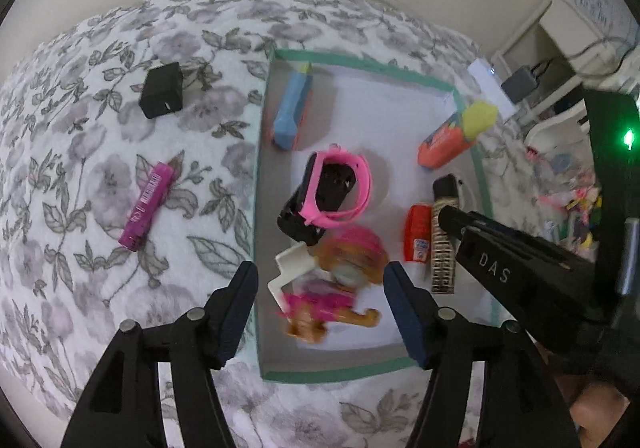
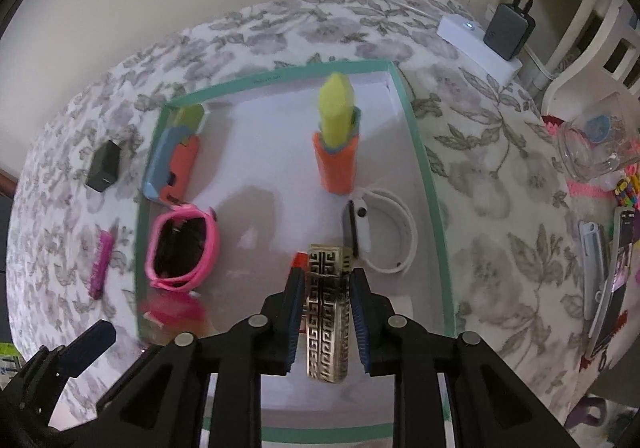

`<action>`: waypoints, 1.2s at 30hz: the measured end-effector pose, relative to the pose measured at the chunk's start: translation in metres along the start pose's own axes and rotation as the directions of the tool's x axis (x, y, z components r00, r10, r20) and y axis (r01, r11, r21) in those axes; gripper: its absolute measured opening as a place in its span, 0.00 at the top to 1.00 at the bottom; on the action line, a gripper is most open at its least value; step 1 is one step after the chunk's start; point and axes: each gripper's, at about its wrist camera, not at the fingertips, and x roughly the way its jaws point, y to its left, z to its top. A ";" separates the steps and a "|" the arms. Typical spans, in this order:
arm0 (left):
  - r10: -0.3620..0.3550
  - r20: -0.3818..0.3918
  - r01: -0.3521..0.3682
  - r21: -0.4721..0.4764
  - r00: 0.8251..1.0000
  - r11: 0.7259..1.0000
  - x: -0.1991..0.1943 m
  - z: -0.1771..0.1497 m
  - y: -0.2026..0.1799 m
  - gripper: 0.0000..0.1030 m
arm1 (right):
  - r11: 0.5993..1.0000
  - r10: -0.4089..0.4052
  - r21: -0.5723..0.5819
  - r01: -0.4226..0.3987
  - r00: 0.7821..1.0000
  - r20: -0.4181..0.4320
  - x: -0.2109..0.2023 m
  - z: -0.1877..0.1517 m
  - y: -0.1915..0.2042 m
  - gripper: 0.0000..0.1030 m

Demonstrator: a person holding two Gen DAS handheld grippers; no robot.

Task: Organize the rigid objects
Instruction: 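Open left gripper to drop dog figure while right gripper releases gold bar, then grasp magenta marker with left gripper while right gripper grasps black charger block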

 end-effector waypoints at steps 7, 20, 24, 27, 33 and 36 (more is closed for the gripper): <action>0.018 0.074 -0.010 -0.113 0.997 0.994 -0.024 0.014 0.048 0.36 | 1.000 -0.006 -0.029 0.008 0.997 0.078 -0.026 0.008 0.012 0.56; 0.212 0.040 -0.196 -0.246 0.976 0.949 -0.001 0.018 0.142 0.36 | 0.982 0.069 -0.183 -0.045 0.989 0.128 -0.036 0.012 0.088 0.56; 0.227 0.013 -0.220 -0.199 0.974 0.955 0.020 0.019 0.142 0.37 | 0.968 0.085 -0.244 -0.056 0.990 0.113 -0.027 0.011 0.114 0.56; 0.232 0.005 -0.228 -0.174 0.973 0.958 0.030 0.021 0.140 0.45 | 0.960 0.087 -0.273 -0.055 0.991 0.106 -0.020 0.012 0.127 0.56; 0.203 -0.014 -0.203 -0.122 0.979 0.972 0.046 0.024 0.134 0.49 | 0.952 0.098 -0.298 -0.067 0.991 0.090 -0.006 0.018 0.144 0.56; 0.205 -0.022 -0.206 -0.081 0.978 0.975 0.054 0.026 0.128 0.62 | 0.949 0.098 -0.307 -0.069 0.992 0.083 0.002 0.022 0.152 0.56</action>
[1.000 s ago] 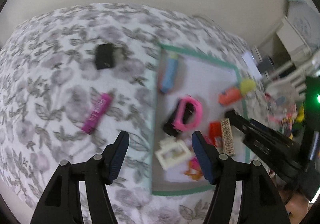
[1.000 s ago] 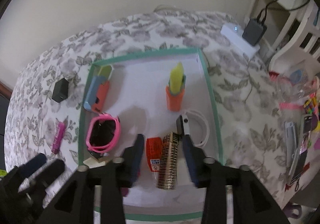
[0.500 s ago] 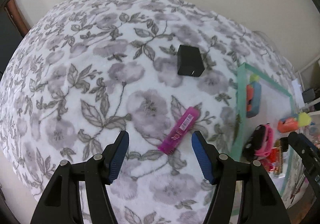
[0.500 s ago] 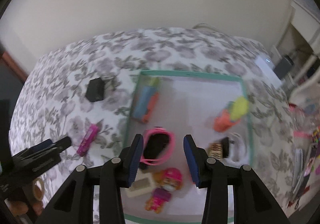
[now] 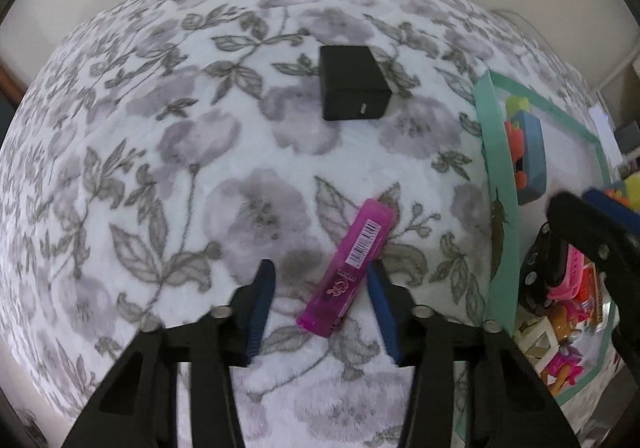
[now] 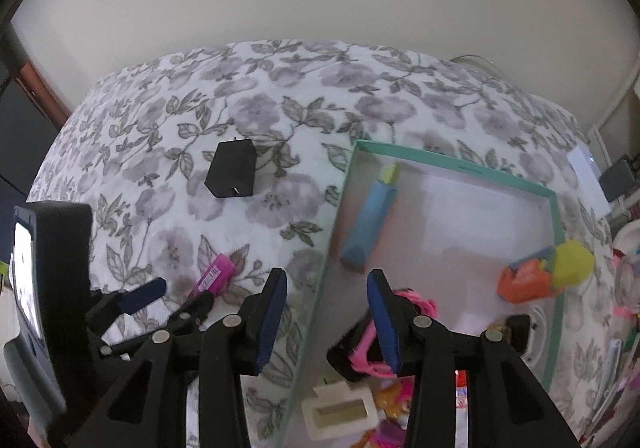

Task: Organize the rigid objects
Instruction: 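Grasp magenta marker with left gripper while right gripper grasps black charger block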

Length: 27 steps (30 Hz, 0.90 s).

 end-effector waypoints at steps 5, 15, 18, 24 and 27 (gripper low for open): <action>-0.026 -0.006 0.026 0.011 1.000 1.000 0.005 0.008 -0.001 0.83 | 1.000 0.010 -0.009 -0.010 1.000 -0.023 0.021 0.009 0.007 0.56; -0.016 0.031 0.017 -0.029 0.999 0.999 0.009 0.036 0.031 0.86 | 0.996 -0.071 -0.052 0.070 0.997 -0.022 0.059 0.036 0.025 0.54; -0.024 0.034 0.027 -0.084 0.999 0.996 0.011 0.045 0.049 0.86 | 0.996 -0.078 -0.052 0.077 0.997 -0.009 0.060 0.043 0.025 0.54; -0.002 0.064 0.012 -0.146 0.998 0.989 0.007 0.057 0.077 0.86 | 0.990 -0.090 -0.099 0.100 0.991 0.094 0.044 0.062 0.046 0.54; 0.002 0.069 0.009 -0.161 0.998 0.987 0.008 0.062 0.086 0.86 | 0.994 -0.007 -0.109 0.018 0.995 0.098 0.044 0.072 0.061 0.54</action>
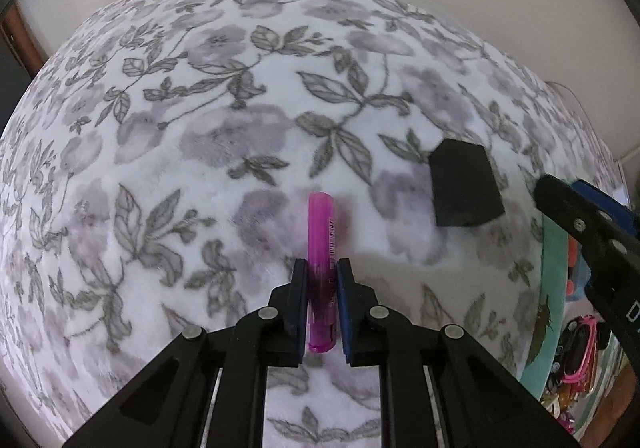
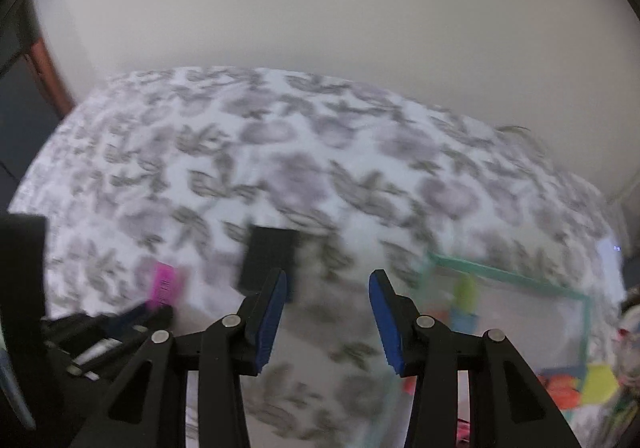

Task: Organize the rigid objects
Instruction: 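Grasp magenta marker with left gripper while right gripper grasps black charger block, then carry marker and charger block over the tray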

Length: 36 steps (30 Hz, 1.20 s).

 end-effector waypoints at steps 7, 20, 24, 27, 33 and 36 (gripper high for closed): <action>-0.008 0.010 0.008 -0.021 1.000 1.000 0.003 0.008 0.027 0.87 | 0.999 0.049 0.006 -0.049 0.996 -0.071 0.043 0.009 0.022 0.54; 0.009 0.029 -0.009 -0.019 1.000 1.000 0.009 0.008 0.026 0.88 | 0.998 0.054 0.000 -0.055 0.992 -0.114 0.064 -0.002 0.026 0.58; 0.027 0.024 -0.026 -0.038 0.999 0.999 0.001 -0.004 0.014 0.89 | 0.998 0.067 -0.003 -0.068 0.990 -0.124 0.054 -0.011 0.024 0.58; 0.027 0.034 -0.025 -0.041 0.999 0.999 -0.012 -0.010 0.011 0.89 | 0.996 0.086 0.025 -0.084 0.991 -0.107 0.035 -0.017 0.016 0.58; 0.001 0.088 0.000 -0.007 0.996 1.000 -0.063 -0.027 -0.011 0.89 | 0.991 0.111 0.082 -0.107 0.992 -0.051 -0.022 -0.034 -0.004 0.58; -0.015 0.122 0.012 0.021 0.992 1.000 -0.090 -0.037 -0.029 0.89 | 0.988 0.107 0.112 -0.104 0.994 -0.028 -0.053 -0.048 -0.017 0.58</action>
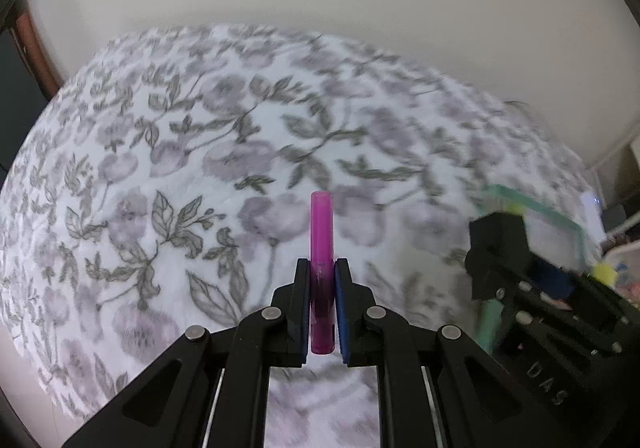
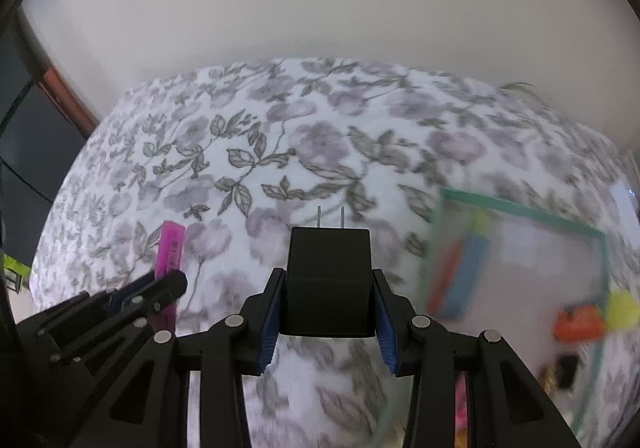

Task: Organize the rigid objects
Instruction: 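Carry marker and charger block over the tray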

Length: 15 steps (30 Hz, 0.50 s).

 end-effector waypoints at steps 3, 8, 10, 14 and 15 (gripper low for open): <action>-0.019 0.034 0.018 0.024 0.999 1.000 -0.027 -0.009 -0.017 0.89 | 0.999 -0.007 0.042 0.007 1.000 0.011 -0.026 -0.017 -0.016 0.58; -0.044 0.057 0.040 0.074 0.997 0.996 -0.051 -0.030 -0.040 0.89 | 0.993 -0.053 0.104 0.051 0.998 0.019 -0.060 -0.049 -0.048 0.58; -0.057 0.055 0.052 0.093 0.997 0.994 -0.057 -0.039 -0.049 0.89 | 0.989 -0.060 0.138 0.056 0.998 0.018 -0.071 -0.062 -0.061 0.58; -0.076 0.049 0.067 0.171 0.996 0.983 -0.065 -0.059 -0.079 0.89 | 0.981 -0.105 0.165 0.101 0.994 0.013 -0.087 -0.081 -0.080 0.58; -0.082 0.042 0.073 0.192 0.996 0.979 -0.066 -0.065 -0.088 0.89 | 0.979 -0.117 0.171 0.113 0.993 0.011 -0.090 -0.086 -0.085 0.58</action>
